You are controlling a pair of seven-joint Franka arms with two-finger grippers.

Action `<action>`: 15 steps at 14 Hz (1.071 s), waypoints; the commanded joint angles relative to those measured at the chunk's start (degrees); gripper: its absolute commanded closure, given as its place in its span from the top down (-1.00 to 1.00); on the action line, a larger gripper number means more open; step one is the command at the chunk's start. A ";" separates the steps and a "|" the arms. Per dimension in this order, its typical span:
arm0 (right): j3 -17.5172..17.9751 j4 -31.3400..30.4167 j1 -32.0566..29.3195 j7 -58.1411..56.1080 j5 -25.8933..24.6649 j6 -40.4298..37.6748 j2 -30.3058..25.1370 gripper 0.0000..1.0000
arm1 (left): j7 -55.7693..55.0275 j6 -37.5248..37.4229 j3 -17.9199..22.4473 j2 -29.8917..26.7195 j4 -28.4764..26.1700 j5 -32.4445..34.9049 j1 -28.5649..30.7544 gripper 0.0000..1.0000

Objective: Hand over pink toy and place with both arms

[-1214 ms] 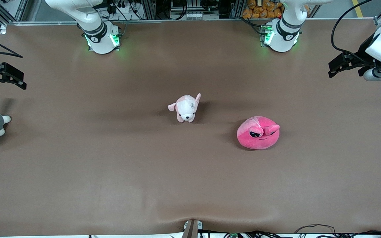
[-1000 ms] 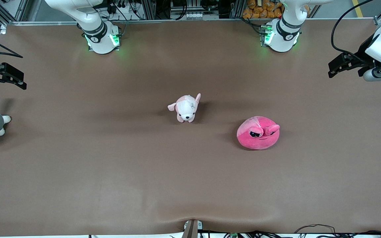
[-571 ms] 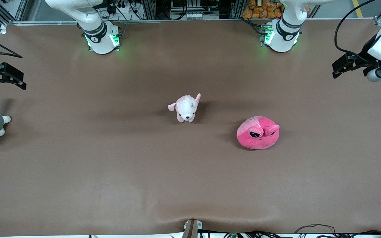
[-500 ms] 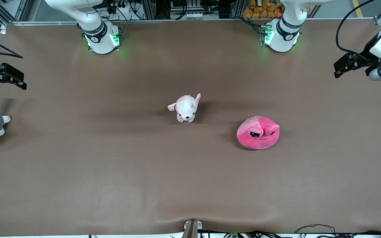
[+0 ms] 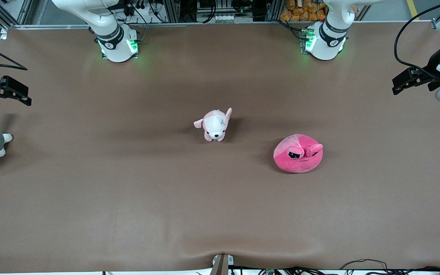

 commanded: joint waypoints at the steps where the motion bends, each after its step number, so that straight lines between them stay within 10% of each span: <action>1: 0.35 0.94 -0.36 4.83 0.80 -0.61 0.45 1.00 | -0.30 -1.65 -0.37 0.86 1.17 0.48 0.89 1.00; 15: 0.26 1.55 -2.02 4.57 0.10 0.10 3.35 1.00 | -4.60 -1.74 -0.72 4.19 1.17 0.31 1.77 1.00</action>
